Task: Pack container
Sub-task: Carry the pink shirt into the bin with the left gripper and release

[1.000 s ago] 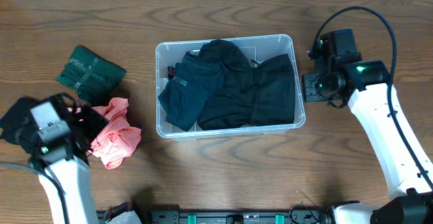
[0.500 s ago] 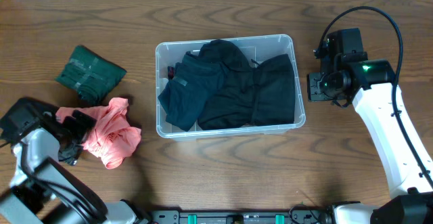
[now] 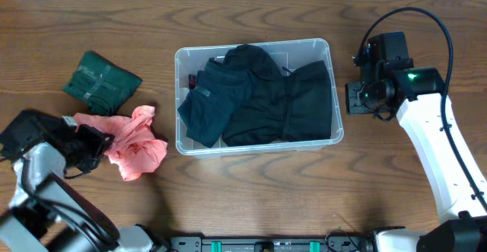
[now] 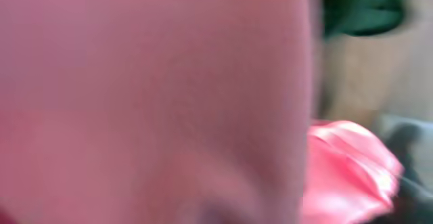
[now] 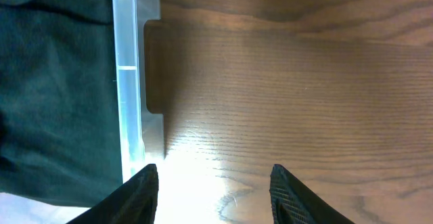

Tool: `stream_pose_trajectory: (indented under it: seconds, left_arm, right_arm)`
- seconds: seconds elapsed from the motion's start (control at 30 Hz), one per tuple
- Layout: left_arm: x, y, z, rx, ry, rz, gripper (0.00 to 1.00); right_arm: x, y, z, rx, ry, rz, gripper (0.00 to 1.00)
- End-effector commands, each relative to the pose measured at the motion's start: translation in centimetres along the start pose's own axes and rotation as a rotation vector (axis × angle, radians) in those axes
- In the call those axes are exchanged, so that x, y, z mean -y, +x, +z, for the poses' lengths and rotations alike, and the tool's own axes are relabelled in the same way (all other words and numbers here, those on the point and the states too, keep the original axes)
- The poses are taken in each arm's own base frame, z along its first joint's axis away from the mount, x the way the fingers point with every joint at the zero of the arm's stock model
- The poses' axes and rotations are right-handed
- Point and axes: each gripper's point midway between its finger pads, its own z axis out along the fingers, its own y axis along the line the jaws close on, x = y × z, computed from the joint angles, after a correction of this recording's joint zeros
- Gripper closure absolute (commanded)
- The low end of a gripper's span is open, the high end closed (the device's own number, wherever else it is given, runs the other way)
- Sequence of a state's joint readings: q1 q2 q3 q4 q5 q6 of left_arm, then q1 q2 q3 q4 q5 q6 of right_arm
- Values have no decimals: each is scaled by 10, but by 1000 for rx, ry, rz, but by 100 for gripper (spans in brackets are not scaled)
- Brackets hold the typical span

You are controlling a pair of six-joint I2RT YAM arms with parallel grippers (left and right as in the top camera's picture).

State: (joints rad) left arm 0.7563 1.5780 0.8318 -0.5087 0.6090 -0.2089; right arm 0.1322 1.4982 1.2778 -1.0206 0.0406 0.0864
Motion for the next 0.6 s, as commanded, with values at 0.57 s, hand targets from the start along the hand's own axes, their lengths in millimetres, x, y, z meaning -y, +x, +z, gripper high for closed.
stream_pose_trajectory:
  seconds: [0.57]
  left_arm:
    - [265,111,-155,85,573,902,94]
  right_arm:
    - [54,-14,-25,125,177,333,56]
